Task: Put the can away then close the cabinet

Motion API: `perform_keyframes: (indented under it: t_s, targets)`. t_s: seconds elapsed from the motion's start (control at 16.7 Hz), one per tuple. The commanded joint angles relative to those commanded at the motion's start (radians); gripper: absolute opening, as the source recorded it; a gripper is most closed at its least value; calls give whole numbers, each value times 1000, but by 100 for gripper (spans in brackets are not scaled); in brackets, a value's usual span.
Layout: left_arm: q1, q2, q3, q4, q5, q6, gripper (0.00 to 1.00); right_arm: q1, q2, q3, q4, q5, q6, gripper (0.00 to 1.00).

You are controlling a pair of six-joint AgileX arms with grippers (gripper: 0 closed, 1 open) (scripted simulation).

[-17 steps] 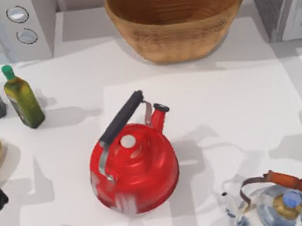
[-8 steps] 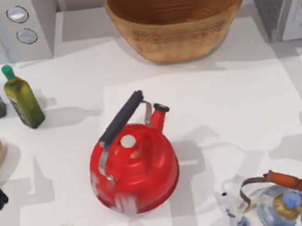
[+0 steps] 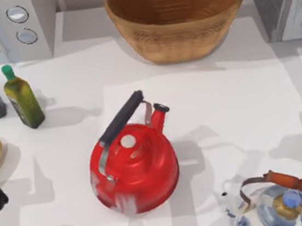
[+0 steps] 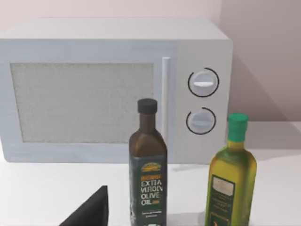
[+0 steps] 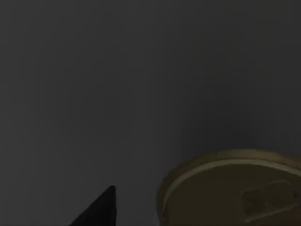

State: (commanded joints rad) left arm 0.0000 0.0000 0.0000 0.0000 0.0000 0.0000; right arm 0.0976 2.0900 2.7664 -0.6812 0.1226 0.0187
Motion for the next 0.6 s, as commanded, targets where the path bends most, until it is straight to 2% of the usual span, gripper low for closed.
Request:
perform_keyframes:
  t_s: [0.36, 0.6]
  targets:
    - [0, 0, 0, 0, 0, 0, 100, -6, -27, -23, 9, 6, -5, 100]
    - [0, 0, 0, 0, 0, 0, 100, -40, -179, -188, 58, 23, -24, 100]
